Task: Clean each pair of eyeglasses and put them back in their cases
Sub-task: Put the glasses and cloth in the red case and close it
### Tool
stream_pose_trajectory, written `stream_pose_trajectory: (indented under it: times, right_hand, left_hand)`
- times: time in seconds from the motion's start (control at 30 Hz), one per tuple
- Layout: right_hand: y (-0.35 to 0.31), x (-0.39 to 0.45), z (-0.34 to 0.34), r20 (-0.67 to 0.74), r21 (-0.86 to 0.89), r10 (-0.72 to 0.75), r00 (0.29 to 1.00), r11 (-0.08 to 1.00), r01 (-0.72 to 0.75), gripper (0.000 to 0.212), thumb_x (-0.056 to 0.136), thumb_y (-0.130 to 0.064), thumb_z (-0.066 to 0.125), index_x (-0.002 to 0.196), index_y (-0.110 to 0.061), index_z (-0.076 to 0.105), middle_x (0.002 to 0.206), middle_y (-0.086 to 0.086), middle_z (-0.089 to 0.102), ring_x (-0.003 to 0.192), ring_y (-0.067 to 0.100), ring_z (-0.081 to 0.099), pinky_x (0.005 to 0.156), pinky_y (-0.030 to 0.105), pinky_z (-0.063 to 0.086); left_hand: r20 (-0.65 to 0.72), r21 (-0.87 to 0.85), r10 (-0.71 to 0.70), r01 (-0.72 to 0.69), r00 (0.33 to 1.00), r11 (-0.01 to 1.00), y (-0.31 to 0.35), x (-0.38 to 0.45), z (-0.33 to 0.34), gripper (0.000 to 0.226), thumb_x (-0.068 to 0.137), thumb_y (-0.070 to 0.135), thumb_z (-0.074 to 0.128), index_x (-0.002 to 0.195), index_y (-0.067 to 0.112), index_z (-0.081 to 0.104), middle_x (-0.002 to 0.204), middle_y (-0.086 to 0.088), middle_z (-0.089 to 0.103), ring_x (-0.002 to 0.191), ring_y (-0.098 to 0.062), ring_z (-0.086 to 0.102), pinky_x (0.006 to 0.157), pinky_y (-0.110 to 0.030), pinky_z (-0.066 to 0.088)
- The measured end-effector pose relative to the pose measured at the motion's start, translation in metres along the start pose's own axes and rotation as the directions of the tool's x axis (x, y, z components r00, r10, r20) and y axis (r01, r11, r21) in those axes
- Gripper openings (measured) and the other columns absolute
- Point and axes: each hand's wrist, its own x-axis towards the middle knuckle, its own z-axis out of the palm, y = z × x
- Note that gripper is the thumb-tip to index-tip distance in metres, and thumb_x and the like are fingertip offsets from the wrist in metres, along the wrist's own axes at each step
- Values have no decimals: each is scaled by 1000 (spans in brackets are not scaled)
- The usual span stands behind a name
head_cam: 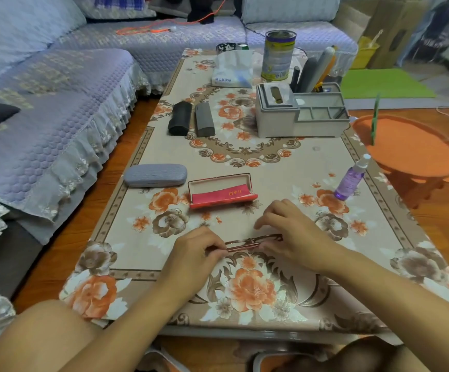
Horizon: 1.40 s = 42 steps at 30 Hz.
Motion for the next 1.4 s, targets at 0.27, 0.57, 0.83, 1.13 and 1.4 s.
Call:
stream_pose_trajectory:
  times: [0.27, 0.57, 0.83, 1.13, 1.4]
  right_hand:
    - [-12, 11, 9, 41, -252, -168, 985, 952, 173, 18, 90, -34, 68, 103, -23, 73, 102, -7, 59, 104, 19, 47, 84, 35, 48]
    - [-8, -8, -6, -86, -214, -113, 990, 972, 93, 20, 90, -36, 69, 100, -19, 73, 103, -7, 61, 103, 19, 50, 81, 30, 50]
    - [16, -15, -22, -266, -228, -32, 963, 973, -31, 20, 87, -35, 70, 94, -16, 75, 98, -3, 65, 96, 23, 52, 82, 27, 38]
    - [19, -9, -17, -244, -211, 24, 969, 974, -77, 21, 86, -36, 74, 95, -18, 76, 99, -5, 65, 95, 21, 50, 83, 22, 30]
    - [20, 0, -7, -207, -183, 75, 975, 976, -114, 22, 86, -38, 72, 99, -20, 78, 99, -7, 63, 97, 21, 49, 79, 31, 43]
  left_hand:
    - [59, 54, 94, -98, 994, 994, -2, 8, -16, 8, 91, 19, 74, 88, 27, 75, 93, 20, 65, 93, 1, 62, 81, -10, 45]
    - [203, 490, 48, -144, 978, 860, -6, 108, -34, 30, 103, 44, 51, 119, 27, 70, 115, 8, 64, 106, -14, 57, 90, -36, 51]
    - [107, 567, 252, -267, 962, 779, -36, 71, 0, 12, 85, 21, 80, 96, 18, 81, 124, -8, 64, 114, -32, 58, 91, -41, 44]
    - [68, 629, 283, -261, 957, 732, -42, 62, 15, 11, 90, 12, 67, 101, 12, 70, 137, -14, 58, 123, -32, 52, 97, -43, 44]
    - [-30, 599, 270, -199, 962, 775, -37, 60, 11, 19, 91, 24, 71, 110, 23, 76, 130, -11, 57, 119, -32, 50, 101, -48, 42]
